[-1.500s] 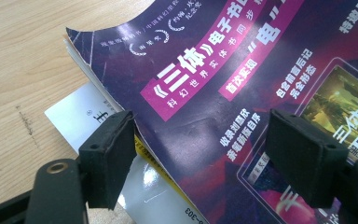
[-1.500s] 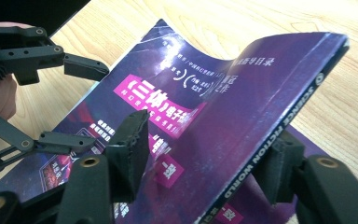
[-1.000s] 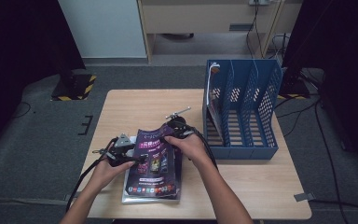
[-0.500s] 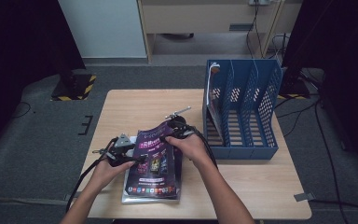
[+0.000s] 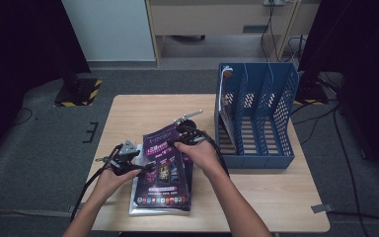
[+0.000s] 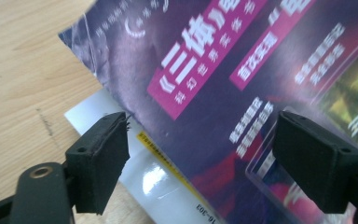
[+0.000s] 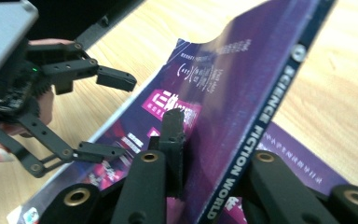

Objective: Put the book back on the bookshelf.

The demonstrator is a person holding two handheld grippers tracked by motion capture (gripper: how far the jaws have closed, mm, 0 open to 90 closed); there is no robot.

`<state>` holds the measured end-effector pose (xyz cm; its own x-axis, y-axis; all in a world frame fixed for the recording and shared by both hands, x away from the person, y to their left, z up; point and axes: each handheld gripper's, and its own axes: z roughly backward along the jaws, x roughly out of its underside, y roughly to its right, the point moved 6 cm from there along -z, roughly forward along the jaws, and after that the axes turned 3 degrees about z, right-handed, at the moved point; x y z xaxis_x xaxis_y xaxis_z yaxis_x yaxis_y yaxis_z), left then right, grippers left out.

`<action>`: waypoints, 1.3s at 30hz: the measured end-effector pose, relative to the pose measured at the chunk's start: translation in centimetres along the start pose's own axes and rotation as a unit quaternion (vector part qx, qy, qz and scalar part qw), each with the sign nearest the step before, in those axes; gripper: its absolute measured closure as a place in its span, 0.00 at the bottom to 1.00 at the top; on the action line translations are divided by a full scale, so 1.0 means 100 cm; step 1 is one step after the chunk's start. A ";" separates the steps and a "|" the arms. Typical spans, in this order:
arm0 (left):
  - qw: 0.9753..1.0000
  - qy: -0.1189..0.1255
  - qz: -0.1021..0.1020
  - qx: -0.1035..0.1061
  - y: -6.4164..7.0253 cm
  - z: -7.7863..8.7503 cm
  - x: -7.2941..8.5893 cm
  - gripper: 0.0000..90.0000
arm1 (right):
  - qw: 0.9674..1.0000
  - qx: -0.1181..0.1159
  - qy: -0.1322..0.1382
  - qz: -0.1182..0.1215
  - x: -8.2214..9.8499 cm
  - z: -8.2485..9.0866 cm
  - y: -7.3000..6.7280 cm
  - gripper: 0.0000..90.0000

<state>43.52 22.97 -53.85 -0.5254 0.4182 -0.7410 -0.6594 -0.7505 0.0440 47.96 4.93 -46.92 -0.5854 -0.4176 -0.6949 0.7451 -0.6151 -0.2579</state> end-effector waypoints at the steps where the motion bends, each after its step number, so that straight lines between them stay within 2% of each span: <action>1: 1.000 0.001 0.001 -0.001 0.000 0.001 0.000 0.19 | 1.000 0.000 0.003 0.002 -0.002 0.002 -0.001 0.86; 7: 1.000 0.015 0.006 -0.006 -0.005 0.007 -0.007 0.14 | 1.000 -0.002 0.022 0.013 -0.013 0.019 -0.007 0.90; 15: 0.999 0.047 0.027 0.002 -0.012 0.022 -0.019 0.09 | 0.998 -0.001 0.049 0.031 -0.026 0.041 -0.015 0.94; 18: 0.998 0.053 0.026 0.003 -0.015 0.026 -0.024 0.05 | 0.998 0.000 0.051 0.040 -0.031 0.047 -0.017 0.94; 24: 0.998 0.056 0.020 0.004 -0.021 0.034 -0.035 0.05 | 0.997 -0.002 0.058 0.053 -0.041 0.056 -0.021 0.94; 25: 0.998 0.056 0.015 0.003 -0.022 0.037 -0.037 0.05 | 0.997 -0.003 0.059 0.055 -0.042 0.058 -0.022 0.94; 32: 0.997 0.070 0.017 0.005 -0.032 0.050 -0.059 0.04 | 0.995 -0.013 0.070 0.069 -0.055 0.067 -0.027 0.94; 33: 0.997 0.071 0.014 0.005 -0.036 0.054 -0.068 0.04 | 0.994 -0.015 0.072 0.076 -0.061 0.072 -0.028 0.94; 34: 0.997 0.071 0.014 0.005 -0.036 0.054 -0.068 0.04 | 0.994 -0.015 0.072 0.076 -0.061 0.072 -0.028 0.94; 35: 0.997 0.073 0.015 0.005 -0.039 0.057 -0.075 0.04 | 0.994 -0.016 0.076 0.079 -0.065 0.076 -0.028 0.94; 36: 0.997 0.073 0.015 0.005 -0.039 0.057 -0.075 0.04 | 0.994 -0.016 0.076 0.079 -0.065 0.076 -0.028 0.94; 37: 0.996 0.083 0.023 0.014 -0.041 0.060 -0.082 0.04 | 0.993 -0.017 0.081 0.082 -0.069 0.080 -0.028 0.94; 39: 0.996 0.086 0.023 0.014 -0.043 0.061 -0.086 0.04 | 0.993 -0.019 0.083 0.087 -0.073 0.084 -0.029 0.94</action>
<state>47.55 25.78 -43.59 -0.4568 0.2883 -0.8416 -0.6526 -0.7515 0.0969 47.37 4.16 -35.40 -0.3878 -0.3980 -0.8314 0.8440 -0.5159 -0.1468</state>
